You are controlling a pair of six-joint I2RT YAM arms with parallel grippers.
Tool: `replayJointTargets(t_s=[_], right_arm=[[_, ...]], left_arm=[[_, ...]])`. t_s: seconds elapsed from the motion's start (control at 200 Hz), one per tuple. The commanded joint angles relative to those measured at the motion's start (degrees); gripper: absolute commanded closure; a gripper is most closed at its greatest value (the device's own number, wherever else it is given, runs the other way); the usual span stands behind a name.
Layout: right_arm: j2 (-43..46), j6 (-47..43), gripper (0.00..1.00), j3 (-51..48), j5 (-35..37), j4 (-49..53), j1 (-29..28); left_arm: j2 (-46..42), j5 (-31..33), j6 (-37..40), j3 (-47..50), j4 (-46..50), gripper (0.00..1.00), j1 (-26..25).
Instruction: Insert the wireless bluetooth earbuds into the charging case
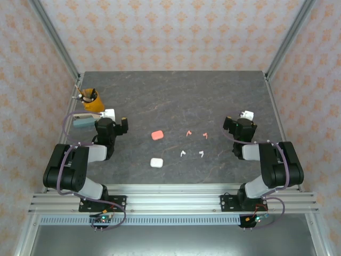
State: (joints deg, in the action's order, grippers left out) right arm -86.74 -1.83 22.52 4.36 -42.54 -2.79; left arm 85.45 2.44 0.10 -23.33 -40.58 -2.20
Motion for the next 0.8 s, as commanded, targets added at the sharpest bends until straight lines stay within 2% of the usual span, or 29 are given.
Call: replayJointTargets(t_s=[0.0, 0.716, 0.751, 0.796], right_arm=[[-0.3, -0.5, 0.01, 1.3, 1.0, -2.0, 0.4], [0.2, 0.4, 0.01, 1.4, -1.3, -1.9, 2.0], [2.1, 1.3, 0.01, 2.7, 0.7, 1.1, 1.9], [5.6, 2.3, 0.01, 6.3, 3.1, 11.1, 1.9]], left_arm=[[0.4, 2.0, 0.9, -1.3, -1.9, 0.0, -0.4], [0.4, 1.3, 0.7, -1.4, -1.7, 0.0, 0.0], [0.3, 1.3, 0.8, -1.5, -1.5, 0.0, 0.0], [-0.6, 1.8, 0.6, -2.6, 1.1, 0.0, -0.1]])
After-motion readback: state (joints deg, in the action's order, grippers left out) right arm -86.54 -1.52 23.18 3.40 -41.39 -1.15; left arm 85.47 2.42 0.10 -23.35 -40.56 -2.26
